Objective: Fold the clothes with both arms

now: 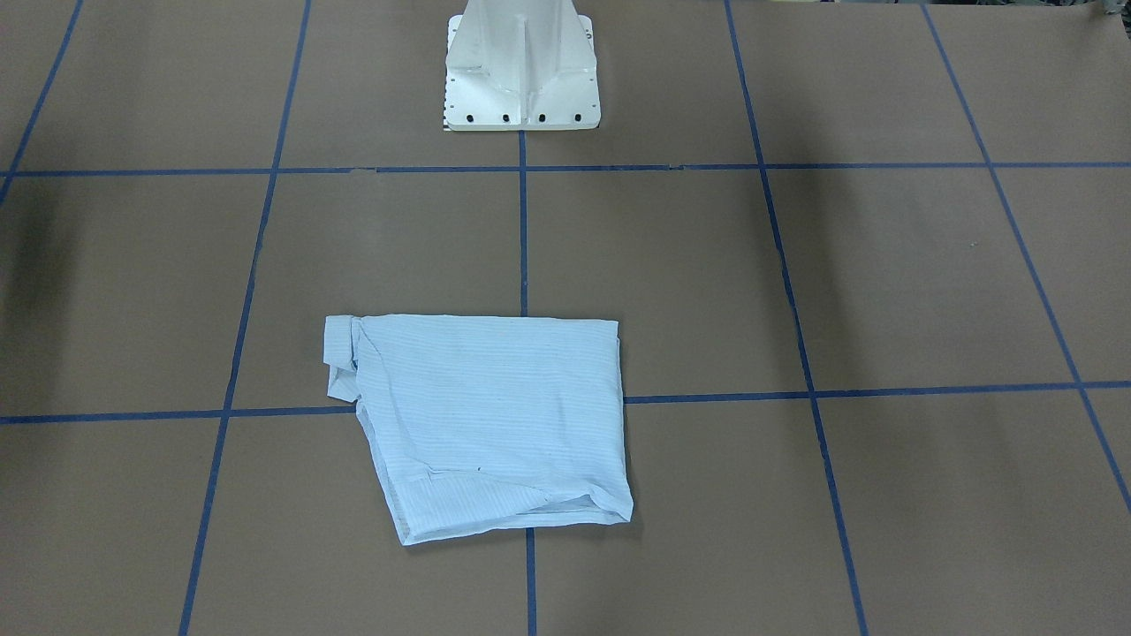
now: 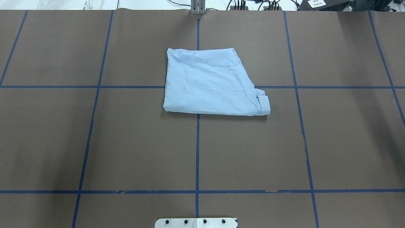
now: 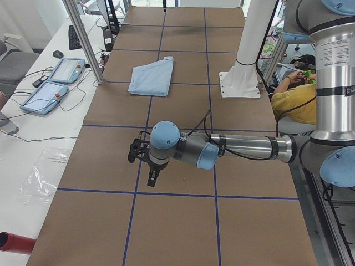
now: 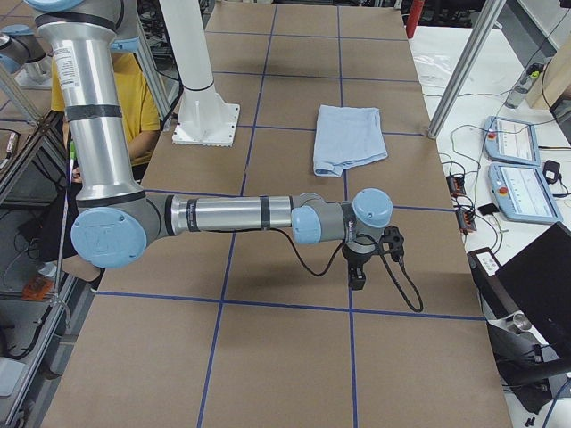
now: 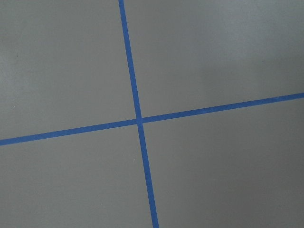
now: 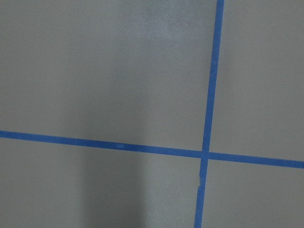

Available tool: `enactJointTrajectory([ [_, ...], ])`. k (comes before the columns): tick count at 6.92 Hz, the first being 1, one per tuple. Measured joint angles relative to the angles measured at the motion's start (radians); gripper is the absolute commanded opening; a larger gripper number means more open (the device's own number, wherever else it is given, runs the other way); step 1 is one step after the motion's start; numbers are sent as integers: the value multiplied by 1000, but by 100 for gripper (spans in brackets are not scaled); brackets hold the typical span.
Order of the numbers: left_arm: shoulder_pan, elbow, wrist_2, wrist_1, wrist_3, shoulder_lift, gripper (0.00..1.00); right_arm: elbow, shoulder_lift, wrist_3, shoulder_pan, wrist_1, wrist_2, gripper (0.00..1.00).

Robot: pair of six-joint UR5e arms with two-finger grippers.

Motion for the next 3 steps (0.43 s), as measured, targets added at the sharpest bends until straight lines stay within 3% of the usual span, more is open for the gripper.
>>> enactJointTrajectory([
  [3,1,-13,-1,0,0,-4,100,3,2,1,-1,1,1,100],
])
